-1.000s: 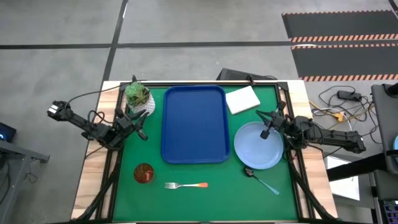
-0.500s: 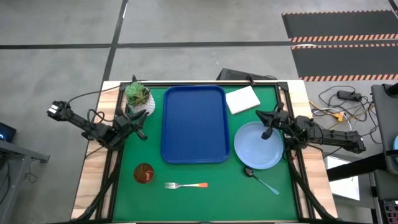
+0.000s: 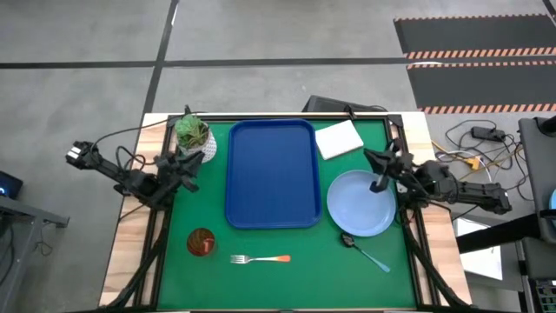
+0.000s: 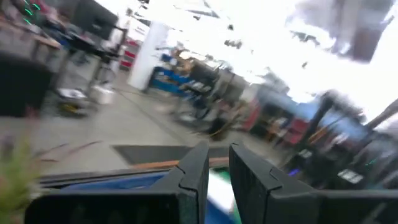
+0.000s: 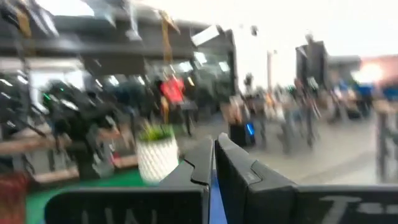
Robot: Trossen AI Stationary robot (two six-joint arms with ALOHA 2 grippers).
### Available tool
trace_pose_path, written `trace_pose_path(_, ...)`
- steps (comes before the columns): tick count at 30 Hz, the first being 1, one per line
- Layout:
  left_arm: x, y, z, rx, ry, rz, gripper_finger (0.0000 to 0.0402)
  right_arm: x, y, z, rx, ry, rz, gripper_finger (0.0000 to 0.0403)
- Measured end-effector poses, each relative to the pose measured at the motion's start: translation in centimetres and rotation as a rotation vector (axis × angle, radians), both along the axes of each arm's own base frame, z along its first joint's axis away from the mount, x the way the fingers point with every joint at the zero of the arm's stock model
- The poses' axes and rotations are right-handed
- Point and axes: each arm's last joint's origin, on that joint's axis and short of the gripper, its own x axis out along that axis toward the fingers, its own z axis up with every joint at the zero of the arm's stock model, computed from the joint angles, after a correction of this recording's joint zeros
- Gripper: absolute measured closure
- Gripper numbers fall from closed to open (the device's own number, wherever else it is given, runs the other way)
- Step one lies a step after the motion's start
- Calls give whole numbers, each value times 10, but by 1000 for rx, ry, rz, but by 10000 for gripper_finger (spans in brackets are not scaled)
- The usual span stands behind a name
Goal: Pick and place plate/cup/fork/spoon on tray
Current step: Put the brown glass on the blue tray
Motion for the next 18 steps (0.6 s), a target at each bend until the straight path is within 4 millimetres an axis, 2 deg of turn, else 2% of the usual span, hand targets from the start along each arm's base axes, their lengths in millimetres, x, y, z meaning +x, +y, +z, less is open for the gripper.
trace_pose_path(3,4,-4,4,58,4,-84,357,-4,3,12,-148,-88,40,394)
trace_pose_path(9,17,-8,33,76,-8,-93,357,-18,5,33,-304,-303,-36,394)
trace_pose_path(12,27,-12,48,75,-11,-91,357,-18,7,34,-350,-308,-2,394)
trace_pose_path(18,53,-22,62,61,17,-94,357,-19,9,36,-404,-330,51,394)
